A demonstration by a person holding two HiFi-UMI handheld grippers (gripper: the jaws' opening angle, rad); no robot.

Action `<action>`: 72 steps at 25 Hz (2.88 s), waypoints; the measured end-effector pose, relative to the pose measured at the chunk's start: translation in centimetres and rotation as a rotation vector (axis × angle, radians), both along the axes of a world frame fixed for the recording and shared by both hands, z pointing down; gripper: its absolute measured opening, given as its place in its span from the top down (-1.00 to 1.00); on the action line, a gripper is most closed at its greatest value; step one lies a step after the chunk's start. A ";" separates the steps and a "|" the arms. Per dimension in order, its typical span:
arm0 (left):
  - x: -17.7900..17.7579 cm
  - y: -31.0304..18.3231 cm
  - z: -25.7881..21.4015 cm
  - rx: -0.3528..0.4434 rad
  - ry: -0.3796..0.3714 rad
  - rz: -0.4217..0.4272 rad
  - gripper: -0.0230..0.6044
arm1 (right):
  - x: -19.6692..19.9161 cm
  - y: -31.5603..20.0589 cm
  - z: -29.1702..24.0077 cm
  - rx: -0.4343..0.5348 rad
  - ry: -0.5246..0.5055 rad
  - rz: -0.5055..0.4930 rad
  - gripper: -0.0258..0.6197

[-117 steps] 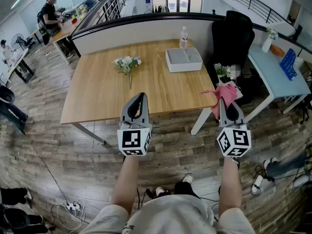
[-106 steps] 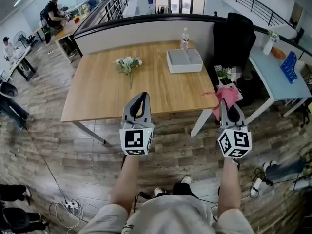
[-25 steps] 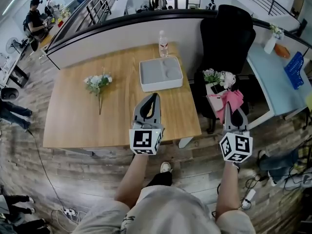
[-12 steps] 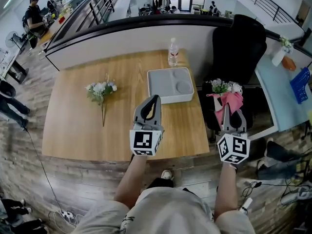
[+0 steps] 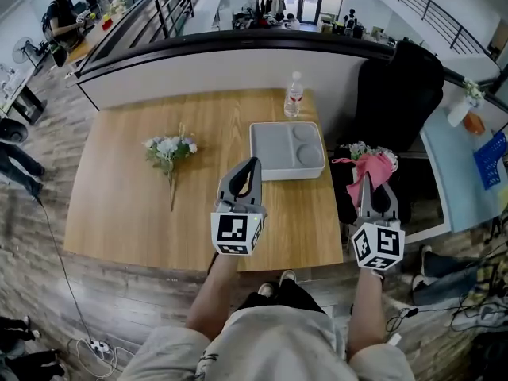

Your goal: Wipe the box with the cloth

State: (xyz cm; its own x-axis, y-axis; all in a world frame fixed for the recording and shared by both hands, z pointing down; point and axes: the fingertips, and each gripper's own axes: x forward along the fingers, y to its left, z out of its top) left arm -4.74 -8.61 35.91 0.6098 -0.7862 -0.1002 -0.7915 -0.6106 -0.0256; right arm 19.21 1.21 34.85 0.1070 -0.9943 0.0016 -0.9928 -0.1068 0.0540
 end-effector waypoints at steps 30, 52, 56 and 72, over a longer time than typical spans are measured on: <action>3.5 -10.9 -3.2 0.061 -0.029 -0.137 0.88 | 4.4 -14.9 0.4 0.033 -0.090 -0.184 0.74; 1.6 -17.0 0.7 -0.002 -0.075 -0.244 0.88 | 5.4 -22.1 4.6 -0.051 -0.171 -0.250 0.74; 0.7 -17.7 1.7 -0.012 -0.074 -0.257 0.88 | 4.6 -23.0 5.8 -0.075 -0.176 -0.255 0.74; -3.9 -18.4 4.1 0.001 -0.044 -0.308 0.88 | -3.9 -27.4 8.8 -0.196 -0.131 -0.389 0.74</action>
